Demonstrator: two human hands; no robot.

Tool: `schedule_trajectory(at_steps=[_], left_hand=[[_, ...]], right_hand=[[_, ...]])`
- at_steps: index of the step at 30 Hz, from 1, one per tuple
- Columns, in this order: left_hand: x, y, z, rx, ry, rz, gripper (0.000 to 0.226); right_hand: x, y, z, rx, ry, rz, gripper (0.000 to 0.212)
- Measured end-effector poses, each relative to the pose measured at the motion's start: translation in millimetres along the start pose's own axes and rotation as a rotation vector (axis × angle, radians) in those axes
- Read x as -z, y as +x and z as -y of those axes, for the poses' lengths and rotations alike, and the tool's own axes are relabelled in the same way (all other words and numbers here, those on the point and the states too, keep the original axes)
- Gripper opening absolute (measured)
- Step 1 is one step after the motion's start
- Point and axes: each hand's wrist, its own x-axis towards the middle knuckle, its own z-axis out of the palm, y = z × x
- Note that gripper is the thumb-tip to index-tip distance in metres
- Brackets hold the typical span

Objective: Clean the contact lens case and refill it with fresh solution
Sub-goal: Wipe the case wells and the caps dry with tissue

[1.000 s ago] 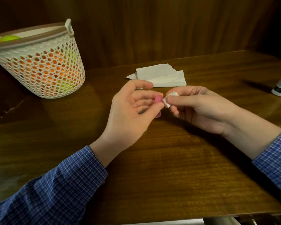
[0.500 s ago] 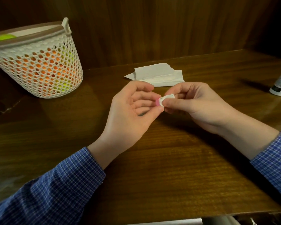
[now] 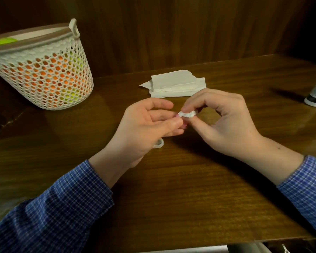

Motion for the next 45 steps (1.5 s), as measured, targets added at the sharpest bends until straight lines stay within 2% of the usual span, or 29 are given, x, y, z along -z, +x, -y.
schedule_trajectory(at_steps=[5, 8, 10, 14, 17, 21, 28, 33, 38, 42, 45], left_hand=[[12, 3, -7, 0.108, -0.087, 0.192, 0.065], [9, 3, -9, 0.110, -0.098, 0.186, 0.065], [6, 2, -7, -0.019, 0.028, 0.141, 0.058], [-3, -4, 6, -0.473, 0.519, -0.024, 0.043], [-7, -3, 12, -0.582, 0.697, -0.144, 0.033], [-8, -3, 12, -0.515, 0.654, -0.166, 0.030], [-6, -2, 9, -0.299, 0.544, -0.024, 0.024], [2, 0, 4, -0.203, 0.481, 0.082, 0.030], [8, 0, -4, 0.005, 0.149, 0.265, 0.036], [12, 3, -5, 0.099, -0.034, 0.360, 0.034], [9, 4, -3, 0.057, -0.041, 0.265, 0.035]], right_hand=[[5, 1, 0, 0.068, 0.054, 0.095, 0.007], [5, 0, 1, -0.012, 0.113, 0.063, 0.009], [5, 1, 3, -0.122, 0.146, -0.023, 0.012], [1, 5, 0, -0.425, 0.303, -0.097, 0.013], [-4, 5, 0, -0.570, 0.443, -0.047, 0.009], [-6, 5, 1, -0.560, 0.407, -0.078, 0.010], [-10, -1, 4, -0.367, 0.105, -0.084, 0.009], [-8, -2, 4, -0.039, -0.022, -0.128, 0.008], [1, -2, 2, 0.184, -0.043, -0.090, 0.006], [2, 0, 2, 0.179, 0.008, -0.072, 0.006], [4, 2, 4, -0.035, 0.075, -0.077, 0.007]])
